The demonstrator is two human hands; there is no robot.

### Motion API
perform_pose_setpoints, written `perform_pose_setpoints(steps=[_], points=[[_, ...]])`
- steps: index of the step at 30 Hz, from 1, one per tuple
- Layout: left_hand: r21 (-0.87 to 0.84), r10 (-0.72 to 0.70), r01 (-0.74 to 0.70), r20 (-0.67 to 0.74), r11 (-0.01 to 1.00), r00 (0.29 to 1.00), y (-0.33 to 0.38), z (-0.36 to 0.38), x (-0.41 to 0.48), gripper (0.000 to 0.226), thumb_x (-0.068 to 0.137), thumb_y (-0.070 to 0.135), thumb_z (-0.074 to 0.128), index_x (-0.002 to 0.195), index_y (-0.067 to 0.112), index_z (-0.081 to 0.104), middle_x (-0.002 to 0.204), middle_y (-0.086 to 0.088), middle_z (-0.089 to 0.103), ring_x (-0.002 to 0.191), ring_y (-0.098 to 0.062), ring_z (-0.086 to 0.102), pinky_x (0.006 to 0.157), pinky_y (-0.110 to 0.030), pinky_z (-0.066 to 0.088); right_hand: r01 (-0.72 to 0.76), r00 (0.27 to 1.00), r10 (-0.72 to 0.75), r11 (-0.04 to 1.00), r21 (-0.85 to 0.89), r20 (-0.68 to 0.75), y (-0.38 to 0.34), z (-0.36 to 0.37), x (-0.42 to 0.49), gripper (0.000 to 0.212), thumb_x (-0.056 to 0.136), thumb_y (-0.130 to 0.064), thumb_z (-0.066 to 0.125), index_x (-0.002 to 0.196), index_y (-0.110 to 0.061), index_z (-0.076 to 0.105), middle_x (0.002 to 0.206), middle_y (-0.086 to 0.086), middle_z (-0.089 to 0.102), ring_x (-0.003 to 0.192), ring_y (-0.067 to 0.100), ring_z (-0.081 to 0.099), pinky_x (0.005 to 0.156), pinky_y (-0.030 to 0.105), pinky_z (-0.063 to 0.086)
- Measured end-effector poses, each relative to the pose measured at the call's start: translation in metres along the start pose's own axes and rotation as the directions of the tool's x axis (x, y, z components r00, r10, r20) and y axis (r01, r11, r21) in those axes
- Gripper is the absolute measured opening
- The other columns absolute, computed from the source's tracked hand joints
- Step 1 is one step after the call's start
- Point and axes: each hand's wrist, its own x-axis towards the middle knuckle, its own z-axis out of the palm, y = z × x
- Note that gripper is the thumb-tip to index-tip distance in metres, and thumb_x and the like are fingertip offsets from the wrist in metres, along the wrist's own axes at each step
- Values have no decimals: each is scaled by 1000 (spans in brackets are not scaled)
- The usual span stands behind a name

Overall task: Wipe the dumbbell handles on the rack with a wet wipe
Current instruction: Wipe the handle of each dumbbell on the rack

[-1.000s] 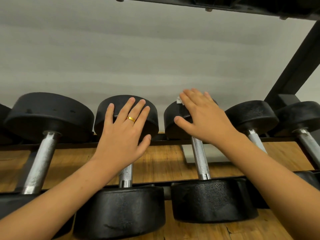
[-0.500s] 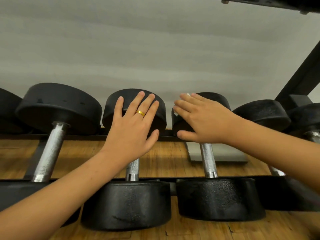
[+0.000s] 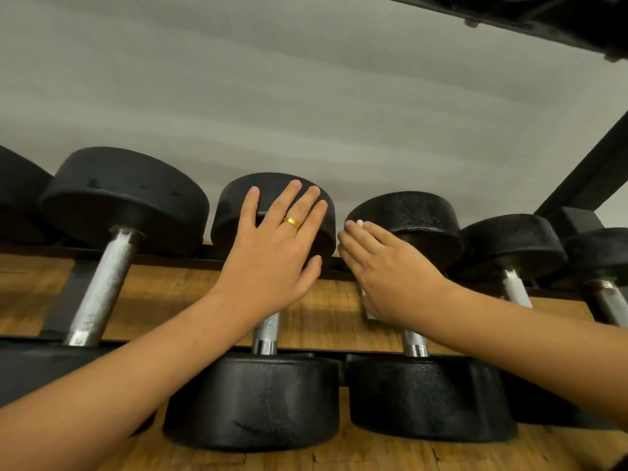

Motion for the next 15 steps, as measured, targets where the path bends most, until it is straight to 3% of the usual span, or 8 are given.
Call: perform_pose_setpoints(steps=[5,10,15], points=[[-10,4,-4,-8,1000,1000,-1,0,0,72,95,48,50,157,13,39,164,-11,36,155,-29,25,120,-66,20,-171,982,181,975,145,-60,21,-4,-1,81,100,-55,34,160,-9,7,167,16,9,155,31,4,126,47,6],[-15,-2,2,2,1000,1000,1,-2,0,71,94,47,47,155,12,41,163,-11,38,155,-29,27,119,-66,22,-341,901,417,854,393,-123,22,11,-32,87,96,-62,40,159,-8,14,166,14,15,155,29,8,126,45,12],[-3,-2,2,17,1000,1000,-1,-2,0,74,95,53,45,156,11,42,164,-10,36,155,-29,26,120,-66,21,-257,939,315,910,326,-138,22,3,8,87,97,-66,29,158,-6,18,165,16,18,154,32,7,126,46,9]])
